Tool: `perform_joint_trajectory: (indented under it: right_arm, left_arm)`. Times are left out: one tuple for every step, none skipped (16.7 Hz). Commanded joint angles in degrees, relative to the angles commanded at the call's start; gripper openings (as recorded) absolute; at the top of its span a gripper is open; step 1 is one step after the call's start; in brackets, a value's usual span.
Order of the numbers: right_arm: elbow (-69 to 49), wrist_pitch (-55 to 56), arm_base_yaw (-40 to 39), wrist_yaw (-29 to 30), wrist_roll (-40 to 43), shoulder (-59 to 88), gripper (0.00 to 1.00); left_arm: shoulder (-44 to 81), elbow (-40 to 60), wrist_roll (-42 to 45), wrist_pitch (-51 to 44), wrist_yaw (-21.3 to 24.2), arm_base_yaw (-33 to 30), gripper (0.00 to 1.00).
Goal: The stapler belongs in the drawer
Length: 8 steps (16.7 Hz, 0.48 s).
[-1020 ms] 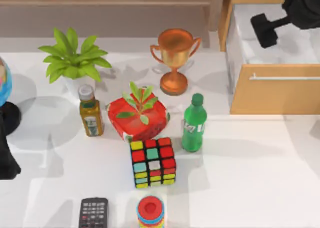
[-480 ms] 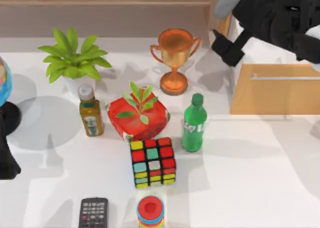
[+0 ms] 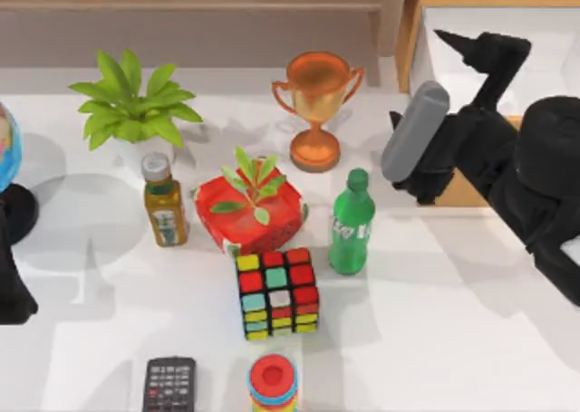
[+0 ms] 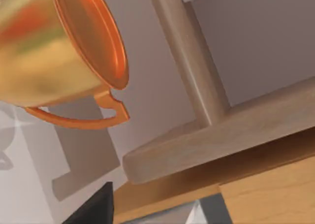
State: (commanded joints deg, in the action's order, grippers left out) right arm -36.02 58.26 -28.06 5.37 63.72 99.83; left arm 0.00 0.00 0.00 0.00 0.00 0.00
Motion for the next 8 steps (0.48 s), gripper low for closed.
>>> perform_joint_trajectory:
  right_arm:
    - [3.4, 5.2, -0.2, 1.2, 2.8, 0.6, 1.0]
    - [6.7, 10.1, -0.4, 2.4, 5.5, 1.4, 1.0]
    - [9.7, 14.7, -0.1, 3.8, 8.1, 2.4, 1.0]
    - [12.3, 19.0, 0.3, 5.2, 10.6, 3.5, 1.0]
    - [14.8, 23.0, 0.9, 6.6, 13.0, 4.7, 1.0]
    - [16.9, 26.7, 1.7, 8.1, 15.2, 6.0, 1.0]
    - [18.7, 30.0, 2.7, 9.6, 17.2, 7.3, 1.0]
    - [20.2, 33.0, 3.7, 11.1, 19.1, 8.5, 1.0]
  left_arm:
    - [0.0, 0.0, 0.0, 0.0, 0.0, 0.0, 1.0]
    - [0.0, 0.0, 0.0, 0.0, 0.0, 0.0, 1.0]
    - [0.0, 0.0, 0.0, 0.0, 0.0, 0.0, 1.0]
    - [0.0, 0.0, 0.0, 0.0, 0.0, 0.0, 1.0]
    - [0.0, 0.0, 0.0, 0.0, 0.0, 0.0, 1.0]
    - [0.0, 0.0, 0.0, 0.0, 0.0, 0.0, 1.0]
    - [0.0, 0.0, 0.0, 0.0, 0.0, 0.0, 1.0]
    - [0.0, 0.0, 0.0, 0.0, 0.0, 0.0, 1.0]
